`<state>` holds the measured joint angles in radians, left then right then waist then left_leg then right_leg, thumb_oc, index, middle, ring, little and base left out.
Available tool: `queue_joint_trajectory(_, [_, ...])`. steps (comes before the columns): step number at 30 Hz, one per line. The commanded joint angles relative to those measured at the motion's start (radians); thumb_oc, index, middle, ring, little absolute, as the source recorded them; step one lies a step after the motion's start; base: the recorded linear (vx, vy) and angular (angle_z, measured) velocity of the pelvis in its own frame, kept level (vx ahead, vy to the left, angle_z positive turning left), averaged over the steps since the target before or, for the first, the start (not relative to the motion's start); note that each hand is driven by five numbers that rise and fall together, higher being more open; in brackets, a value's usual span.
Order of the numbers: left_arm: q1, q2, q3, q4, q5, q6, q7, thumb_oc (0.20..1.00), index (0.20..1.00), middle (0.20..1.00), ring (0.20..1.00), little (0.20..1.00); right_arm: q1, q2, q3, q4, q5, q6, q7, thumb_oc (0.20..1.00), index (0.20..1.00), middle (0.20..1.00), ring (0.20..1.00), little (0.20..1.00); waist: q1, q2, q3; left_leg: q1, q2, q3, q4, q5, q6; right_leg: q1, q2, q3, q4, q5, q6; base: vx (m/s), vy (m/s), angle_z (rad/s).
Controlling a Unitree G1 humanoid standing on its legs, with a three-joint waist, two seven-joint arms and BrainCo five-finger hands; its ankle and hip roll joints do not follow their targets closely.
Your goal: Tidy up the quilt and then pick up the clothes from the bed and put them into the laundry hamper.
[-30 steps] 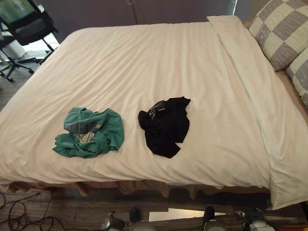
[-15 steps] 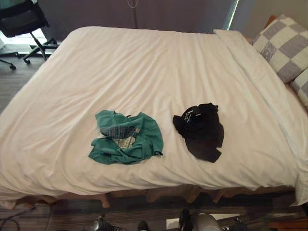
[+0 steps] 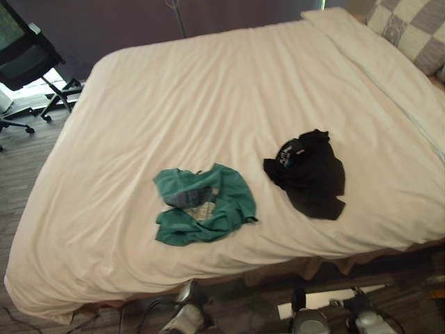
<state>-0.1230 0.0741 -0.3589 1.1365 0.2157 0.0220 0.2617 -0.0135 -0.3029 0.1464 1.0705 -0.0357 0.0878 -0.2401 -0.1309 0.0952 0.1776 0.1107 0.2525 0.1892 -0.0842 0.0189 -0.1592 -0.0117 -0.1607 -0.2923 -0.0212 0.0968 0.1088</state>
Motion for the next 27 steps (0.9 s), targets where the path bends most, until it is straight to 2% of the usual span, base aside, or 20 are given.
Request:
queue_joint_trajectory(1, [0.01, 0.103, 0.009, 0.057, 0.009, 0.024, 0.005, 1.0, 1.0, 1.0, 1.0, 1.0, -0.064, 0.13, 0.032, 0.004, 0.06, -0.005, -0.007, 1.0, 1.0, 1.0, 1.0, 1.0, 0.027, -0.108, -0.002, 0.015, -0.072, 0.02, -0.003, -0.074, 0.02, -0.088, -0.199, 0.04, 0.078, -0.013, 0.13, -0.12, 0.128, -0.27])
queue_joint_trajectory(4, [0.024, 0.121, 0.055, 0.08, -0.025, 0.032, 0.017, 1.0, 1.0, 1.0, 1.0, 1.0, -0.065, 0.121, -0.003, 0.028, 0.1, -0.007, -0.023, 1.0, 1.0, 1.0, 1.0, 1.0, 0.035, -0.11, 0.008, 0.016, -0.075, 0.033, -0.003, -0.073, 0.029, -0.082, -0.175, 0.027, 0.129, -0.046, 0.12, -0.14, 0.141, -0.12])
queue_joint_trajectory(5, [0.037, 0.129, 0.078, 0.091, -0.043, 0.035, 0.025, 1.0, 1.0, 1.0, 1.0, 1.0, -0.063, 0.109, -0.034, 0.04, 0.129, -0.012, -0.037, 1.0, 1.0, 1.0, 1.0, 1.0, 0.037, -0.11, 0.009, 0.01, -0.079, 0.029, -0.003, -0.07, 0.035, -0.077, -0.15, 0.037, 0.15, -0.069, 0.111, -0.08, 0.105, -0.12])
queue_joint_trajectory(6, [0.067, 0.152, 0.139, 0.123, -0.08, 0.038, 0.047, 1.0, 1.0, 1.0, 1.0, 1.0, -0.055, 0.083, -0.092, 0.066, 0.182, -0.021, -0.07, 1.0, 1.0, 1.0, 1.0, 1.0, 0.044, -0.113, 0.008, 0.003, -0.092, 0.018, -0.003, -0.067, 0.045, -0.065, -0.099, 0.064, 0.153, -0.105, 0.098, -0.05, 0.044, -0.01])
queue_joint_trajectory(7, [0.092, 0.178, 0.194, 0.143, -0.106, 0.046, 0.061, 1.0, 1.0, 1.0, 1.0, 1.0, -0.045, 0.059, -0.135, 0.069, 0.204, -0.021, -0.08, 1.0, 1.0, 1.0, 1.0, 1.0, 0.052, -0.118, 0.006, 0.0, -0.102, 0.015, -0.003, -0.064, 0.047, -0.047, -0.089, 0.063, 0.13, -0.109, 0.091, -0.01, -0.014, -0.04])
queue_joint_trajectory(8, [0.115, 0.212, 0.268, 0.169, -0.141, 0.053, 0.081, 1.0, 1.0, 1.0, 1.0, 1.0, -0.03, 0.03, -0.179, 0.077, 0.222, -0.021, -0.102, 1.0, 1.0, 1.0, 1.0, 1.0, 0.062, -0.121, 0.002, -0.005, -0.109, 0.005, -0.003, -0.059, 0.047, -0.032, -0.086, 0.066, 0.104, -0.108, 0.088, 0.0, -0.042, 0.07])
queue_joint_trajectory(9, [0.115, 0.212, 0.268, 0.169, -0.141, 0.053, 0.081, 1.0, 1.0, 1.0, 1.0, 1.0, -0.03, 0.03, -0.179, 0.077, 0.222, -0.021, -0.102, 1.0, 1.0, 1.0, 1.0, 1.0, 0.061, -0.122, 0.0, -0.008, -0.109, 0.005, -0.003, -0.057, 0.048, -0.033, -0.087, 0.065, 0.101, -0.106, 0.088, 0.02, -0.054, 0.09])
queue_joint_trajectory(10, [0.129, 0.242, 0.315, 0.18, -0.164, 0.052, 0.098, 1.0, 1.0, 1.0, 1.0, 1.0, -0.023, 0.008, -0.213, 0.082, 0.237, -0.025, -0.118, 1.0, 1.0, 1.0, 1.0, 1.0, 0.068, -0.122, 0.001, -0.008, -0.109, 0.004, -0.002, -0.056, 0.046, -0.025, -0.084, 0.069, 0.088, -0.105, 0.088, 0.05, -0.077, 0.06])
queue_joint_trajectory(11, [0.197, 0.304, 0.434, 0.179, -0.208, 0.043, 0.136, 1.0, 1.0, 1.0, 1.0, 1.0, 0.029, -0.055, -0.295, 0.025, 0.234, -0.029, -0.165, 1.0, 1.0, 1.0, 1.0, 1.0, 0.08, -0.12, -0.007, 0.0, -0.108, 0.011, 0.003, -0.058, 0.041, 0.005, -0.092, 0.064, 0.045, -0.093, 0.096, 0.05, -0.077, 0.06])
queue_joint_trajectory(12, [0.197, 0.304, 0.434, 0.178, -0.208, 0.043, 0.136, 1.0, 1.0, 1.0, 1.0, 1.0, 0.03, -0.054, -0.294, 0.024, 0.234, -0.029, -0.165, 1.0, 1.0, 1.0, 1.0, 1.0, 0.08, -0.121, -0.01, -0.004, -0.109, 0.011, 0.002, -0.056, 0.041, 0.002, -0.093, 0.064, 0.042, -0.09, 0.095, 0.07, -0.075, 0.05])
queue_joint_trajectory(14, [0.235, 0.391, 0.535, 0.157, -0.236, 0.017, 0.198, 1.0, 1.0, 1.0, 1.0, 1.0, 0.077, -0.114, -0.367, -0.031, 0.207, -0.044, -0.213, 1.0, 1.0, 1.0, 1.0, 1.0, 0.088, -0.119, -0.017, 0.006, -0.108, 0.015, 0.006, -0.056, 0.036, 0.031, -0.095, 0.055, 0.02, -0.084, 0.1, 0.07, -0.061, 0.02])
queue_joint_trajectory(17, [0.247, 0.523, 0.631, 0.015, -0.237, -0.025, 0.303, 1.0, 1.0, 1.0, 1.0, 1.0, 0.136, -0.183, -0.428, -0.133, 0.142, -0.059, -0.26, 1.0, 1.0, 1.0, 1.0, 1.0, 0.087, -0.11, -0.019, 0.016, -0.104, 0.01, 0.009, -0.054, 0.027, 0.054, -0.093, 0.046, 0.01, -0.088, 0.102, 0.07, -0.041, 0.04])
queue_joint_trajectory(18, [0.264, 0.609, 0.667, -0.193, -0.199, -0.058, 0.335, 1.0, 1.0, 1.0, 1.0, 1.0, 0.163, -0.254, -0.478, -0.186, 0.092, -0.064, -0.284, 1.0, 1.0, 1.0, 1.0, 1.0, 0.085, -0.102, -0.024, 0.017, -0.098, 0.005, 0.006, -0.049, 0.021, 0.066, -0.094, 0.033, 0.009, -0.09, 0.106, 0.05, -0.029, 0.12])
queue_joint_trajectory(19, [0.267, 0.607, 0.669, -0.198, -0.198, -0.055, 0.335, 1.0, 1.0, 1.0, 1.0, 1.0, 0.164, -0.254, -0.479, -0.188, 0.091, -0.063, -0.284, 1.0, 1.0, 1.0, 1.0, 1.0, 0.084, -0.103, -0.026, 0.014, -0.099, 0.004, 0.005, -0.045, 0.022, 0.064, -0.094, 0.033, 0.008, -0.087, 0.106, 0.04, -0.039, 0.27])
queue_joint_trajectory(20, [0.272, 0.675, 0.69, -0.387, -0.139, -0.068, 0.341, 1.0, 1.0, 1.0, 1.0, 1.0, 0.189, -0.306, -0.522, -0.317, 0.038, -0.058, -0.303, 1.0, 1.0, 1.0, 1.0, 1.0, 0.075, -0.095, -0.028, 0.018, -0.095, -0.001, 0.003, -0.049, 0.021, 0.071, -0.093, 0.029, 0.011, -0.095, 0.109, 0.0, -0.017, 0.3])
queue_joint_trajectory(21, [0.274, 0.673, 0.692, -0.392, -0.138, -0.064, 0.34, 1.0, 1.0, 1.0, 1.0, 1.0, 0.191, -0.304, -0.525, -0.322, 0.036, -0.055, -0.303, 1.0, 1.0, 1.0, 1.0, 1.0, 0.075, -0.096, -0.029, 0.016, -0.096, -0.002, 0.002, -0.044, 0.021, 0.068, -0.094, 0.029, 0.01, -0.092, 0.108, 0.04, -0.024, 0.29])
queue_joint_trajectory(23, [0.223, 0.759, 0.691, -0.6, -0.065, -0.092, 0.307, 1.0, 1.0, 1.0, 1.0, 1.0, 0.179, -0.382, -0.54, -0.462, -0.052, -0.055, -0.303, 1.0, 1.0, 1.0, 1.0, 1.0, 0.064, -0.087, -0.035, 0.027, -0.093, -0.006, 0.0, -0.053, 0.02, 0.078, -0.095, 0.027, 0.012, -0.1, 0.111, 0.04, -0.019, 0.12])
queue_joint_trajectory(25, [0.203, 0.783, 0.684, -0.647, -0.045, -0.096, 0.287, 1.0, 1.0, 1.0, 1.0, 1.0, 0.168, -0.404, -0.526, -0.497, -0.084, -0.053, -0.291, 1.0, 1.0, 1.0, 1.0, 1.0, 0.062, -0.087, -0.035, 0.027, -0.093, -0.004, -0.001, -0.049, 0.02, 0.076, -0.095, 0.027, 0.011, -0.096, 0.11, 0.01, -0.014, -0.06])
queue_joint_trajectory(26, [0.135, 0.822, 0.625, -0.733, -0.005, -0.113, 0.239, 1.0, 1.0, 1.0, 1.0, 1.0, 0.13, -0.463, -0.476, -0.587, -0.161, -0.058, -0.255, 1.0, 1.0, 1.0, 1.0, 1.0, 0.053, -0.086, -0.037, 0.035, -0.09, 0.002, -0.002, -0.056, 0.019, 0.076, -0.095, 0.032, 0.014, -0.1, 0.113, 0.0, -0.023, -0.08])
queue_joint_trajectory(27, [0.131, 0.822, 0.624, -0.733, -0.005, -0.112, 0.238, 1.0, 1.0, 1.0, 1.0, 1.0, 0.129, -0.463, -0.479, -0.588, -0.162, -0.057, -0.254, 1.0, 1.0, 1.0, 1.0, 1.0, 0.054, -0.086, -0.036, 0.032, -0.091, 0.002, -0.003, -0.051, 0.02, 0.072, -0.096, 0.032, 0.013, -0.096, 0.112, 0.02, -0.029, -0.07])
